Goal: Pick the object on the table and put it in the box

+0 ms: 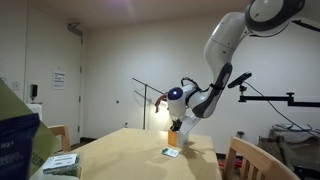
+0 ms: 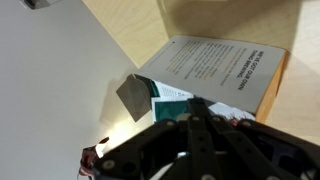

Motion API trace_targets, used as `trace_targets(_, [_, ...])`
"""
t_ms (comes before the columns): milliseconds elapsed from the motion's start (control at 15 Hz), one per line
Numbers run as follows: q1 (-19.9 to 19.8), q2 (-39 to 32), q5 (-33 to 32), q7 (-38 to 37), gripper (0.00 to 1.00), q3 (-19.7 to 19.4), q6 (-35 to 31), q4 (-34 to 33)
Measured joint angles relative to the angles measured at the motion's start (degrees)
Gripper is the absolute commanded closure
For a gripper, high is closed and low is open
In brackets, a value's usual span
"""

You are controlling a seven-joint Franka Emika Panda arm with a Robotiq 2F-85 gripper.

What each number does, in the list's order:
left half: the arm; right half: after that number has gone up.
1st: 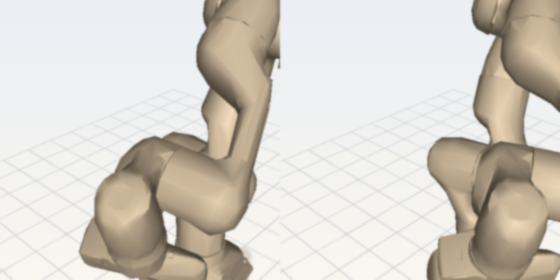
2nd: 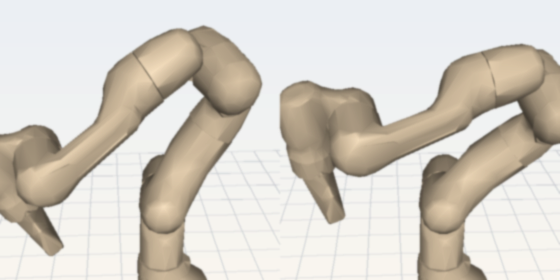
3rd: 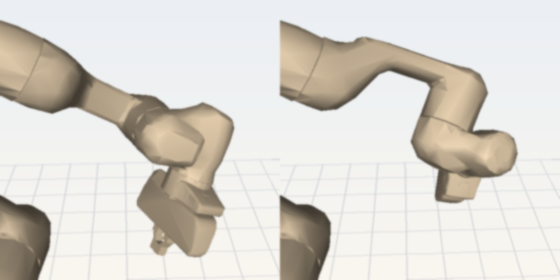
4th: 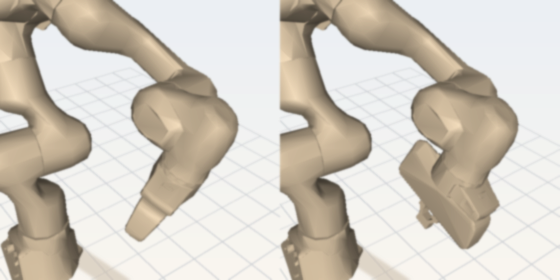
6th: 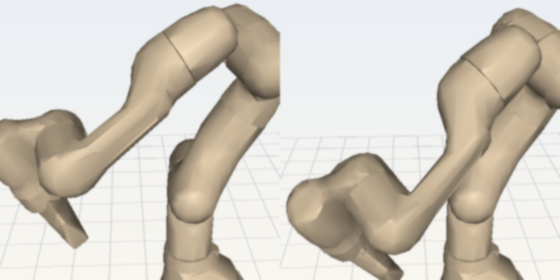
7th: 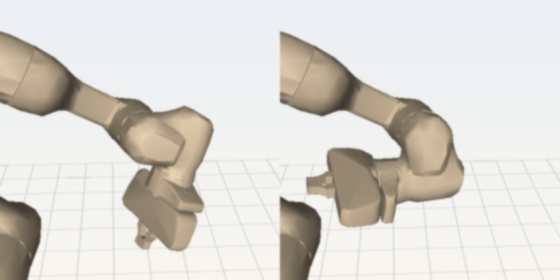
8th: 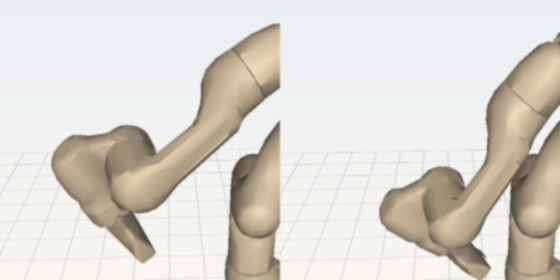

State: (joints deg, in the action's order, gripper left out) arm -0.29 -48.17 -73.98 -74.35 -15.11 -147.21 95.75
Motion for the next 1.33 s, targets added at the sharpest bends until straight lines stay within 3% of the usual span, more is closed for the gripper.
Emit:
trace_targets(333, [-0.96,0.70,-1.08,-0.52,1.00,-0.01,-0.49,0.39])
trace_targets(800, [-3.73,5.51,-11.29,-9.34,1.00,-0.94,-6.14,5.46])
trace_targets(1333, [-3.90,7.12,-11.83,-9.54,1.00,-1.41,-7.29,9.28])
